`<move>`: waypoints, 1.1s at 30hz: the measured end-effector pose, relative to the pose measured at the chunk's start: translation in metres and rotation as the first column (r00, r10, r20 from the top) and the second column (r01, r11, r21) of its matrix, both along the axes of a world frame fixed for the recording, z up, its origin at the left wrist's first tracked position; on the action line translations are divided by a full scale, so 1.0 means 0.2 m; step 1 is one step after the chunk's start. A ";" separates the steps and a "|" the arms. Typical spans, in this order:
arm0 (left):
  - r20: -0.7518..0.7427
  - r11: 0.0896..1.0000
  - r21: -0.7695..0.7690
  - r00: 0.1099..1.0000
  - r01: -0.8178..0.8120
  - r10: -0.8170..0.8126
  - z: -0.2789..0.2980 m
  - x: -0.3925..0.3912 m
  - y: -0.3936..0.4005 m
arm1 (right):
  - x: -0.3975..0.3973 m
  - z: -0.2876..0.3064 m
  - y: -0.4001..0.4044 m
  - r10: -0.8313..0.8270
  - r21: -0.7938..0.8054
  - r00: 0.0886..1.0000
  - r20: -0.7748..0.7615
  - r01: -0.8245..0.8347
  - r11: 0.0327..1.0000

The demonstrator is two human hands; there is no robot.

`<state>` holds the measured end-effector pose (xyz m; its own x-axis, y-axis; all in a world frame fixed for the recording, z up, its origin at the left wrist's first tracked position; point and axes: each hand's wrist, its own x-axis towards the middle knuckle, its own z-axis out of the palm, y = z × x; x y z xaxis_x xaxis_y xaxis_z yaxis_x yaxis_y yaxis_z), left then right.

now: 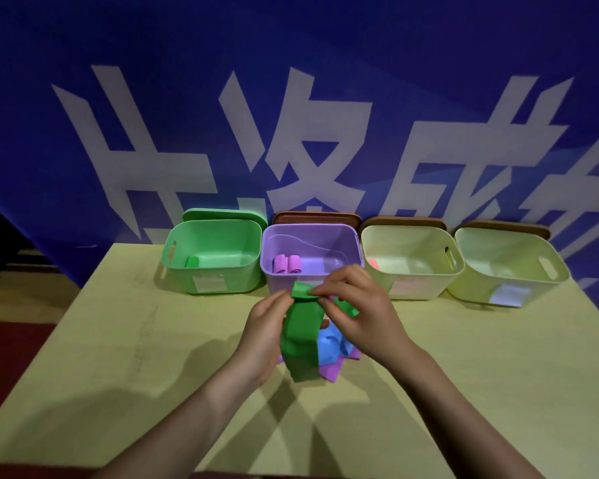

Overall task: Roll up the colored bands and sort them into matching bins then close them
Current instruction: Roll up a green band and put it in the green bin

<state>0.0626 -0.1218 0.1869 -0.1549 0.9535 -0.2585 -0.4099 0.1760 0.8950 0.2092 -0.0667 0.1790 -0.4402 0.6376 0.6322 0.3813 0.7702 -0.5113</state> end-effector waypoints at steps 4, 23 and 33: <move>-0.046 0.998 -0.049 0.998 -0.042 0.040 -0.02 0.14 0.02 | 0.16 0.01 0.04 0.000 0.040 0.996 0.085 -0.003 0.999; -0.315 0.992 0.108 0.945 -0.059 0.090 -0.16 0.64 0.17 | 0.63 -0.04 0.13 -0.143 -0.676 0.984 -0.106 0.034 0.737; -0.345 0.990 0.127 0.938 0.055 -0.008 -0.22 0.77 0.33 | 0.80 -0.03 0.24 -0.161 -0.728 0.985 -0.066 0.063 0.683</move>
